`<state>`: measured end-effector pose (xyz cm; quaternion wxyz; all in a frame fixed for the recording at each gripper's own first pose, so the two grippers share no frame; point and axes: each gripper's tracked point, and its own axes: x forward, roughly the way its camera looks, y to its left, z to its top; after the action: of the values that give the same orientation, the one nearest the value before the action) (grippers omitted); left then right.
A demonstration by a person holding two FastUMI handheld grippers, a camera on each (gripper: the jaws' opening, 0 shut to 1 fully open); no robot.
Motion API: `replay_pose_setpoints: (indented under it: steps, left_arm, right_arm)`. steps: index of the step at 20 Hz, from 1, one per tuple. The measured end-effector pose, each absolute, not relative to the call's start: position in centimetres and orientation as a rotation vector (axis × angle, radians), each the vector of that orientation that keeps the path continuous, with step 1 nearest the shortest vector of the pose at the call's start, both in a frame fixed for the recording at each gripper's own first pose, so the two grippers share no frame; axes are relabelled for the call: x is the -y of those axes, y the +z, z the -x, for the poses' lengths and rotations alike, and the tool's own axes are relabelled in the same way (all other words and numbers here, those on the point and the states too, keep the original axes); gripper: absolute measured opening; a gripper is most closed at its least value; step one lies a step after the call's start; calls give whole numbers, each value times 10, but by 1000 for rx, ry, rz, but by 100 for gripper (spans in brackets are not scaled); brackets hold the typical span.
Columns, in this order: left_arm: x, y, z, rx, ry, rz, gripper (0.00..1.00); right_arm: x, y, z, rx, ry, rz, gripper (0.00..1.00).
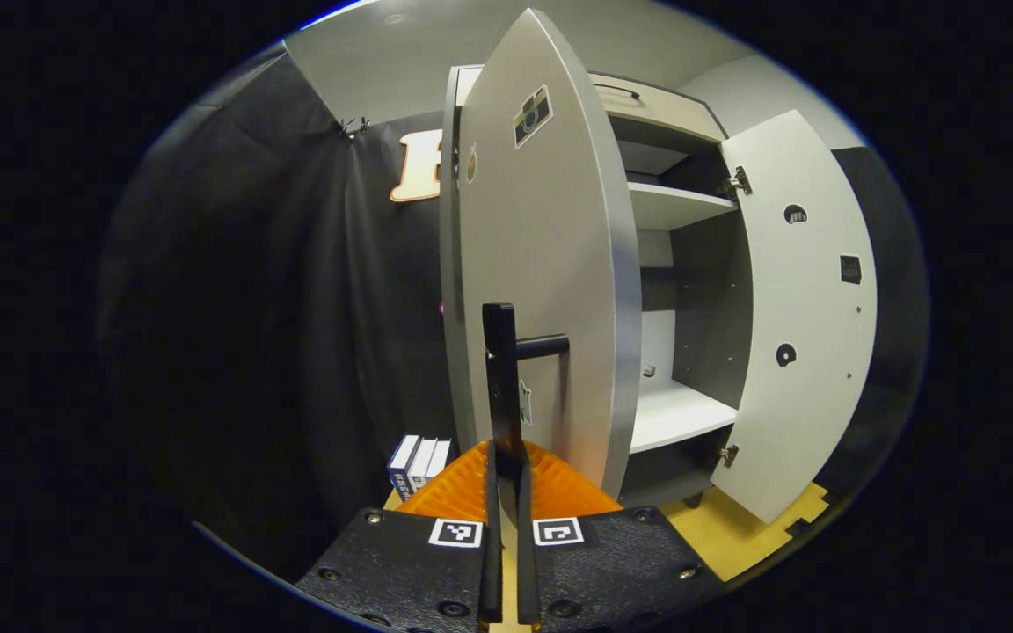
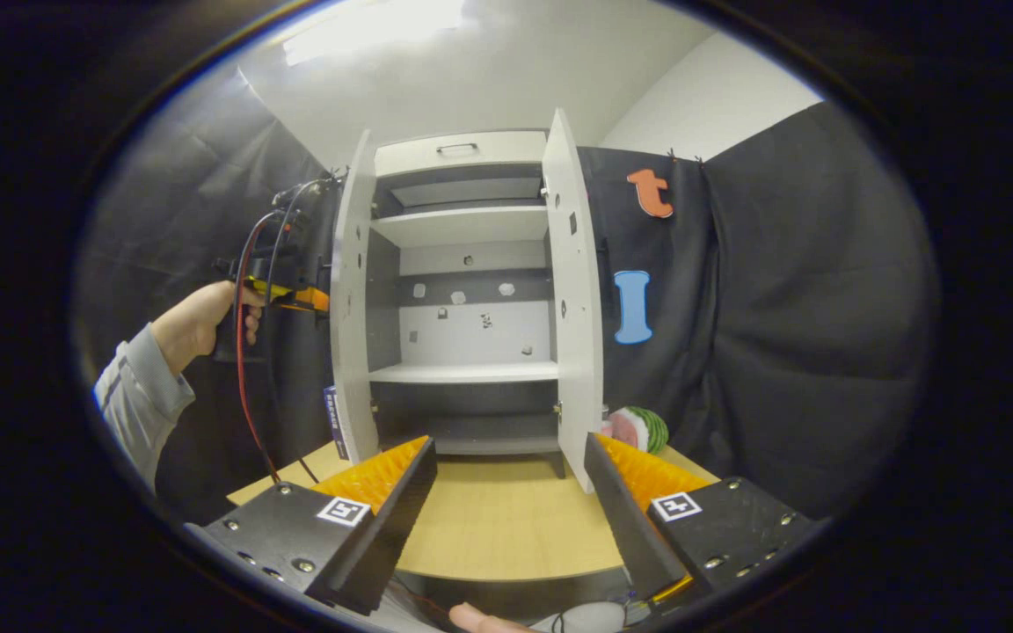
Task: Open the right door of the double-door shoe cabinet with the right hand, and open the left door with the left hand.
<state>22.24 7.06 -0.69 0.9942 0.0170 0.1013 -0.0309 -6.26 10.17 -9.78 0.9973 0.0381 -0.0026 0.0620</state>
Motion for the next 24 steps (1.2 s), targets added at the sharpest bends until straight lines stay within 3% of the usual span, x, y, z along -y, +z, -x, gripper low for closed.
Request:
replay_pose_setpoints:
  steps: [5, 12, 24]
  left_arm:
    - [-119, -10, -223, -214, 10, -90, 4]
    - [-129, -12, -224, -183, -113, 51, 1]
    - [-135, -8, -218, -109, -68, -16, 3]
  right_arm:
    - [-102, -100, 60, -2, 121, -74, 100]
    - [-97, -103, 56, -8, 105, -72, 100]
    - [-94, -108, 54, -14, 87, -65, 100]
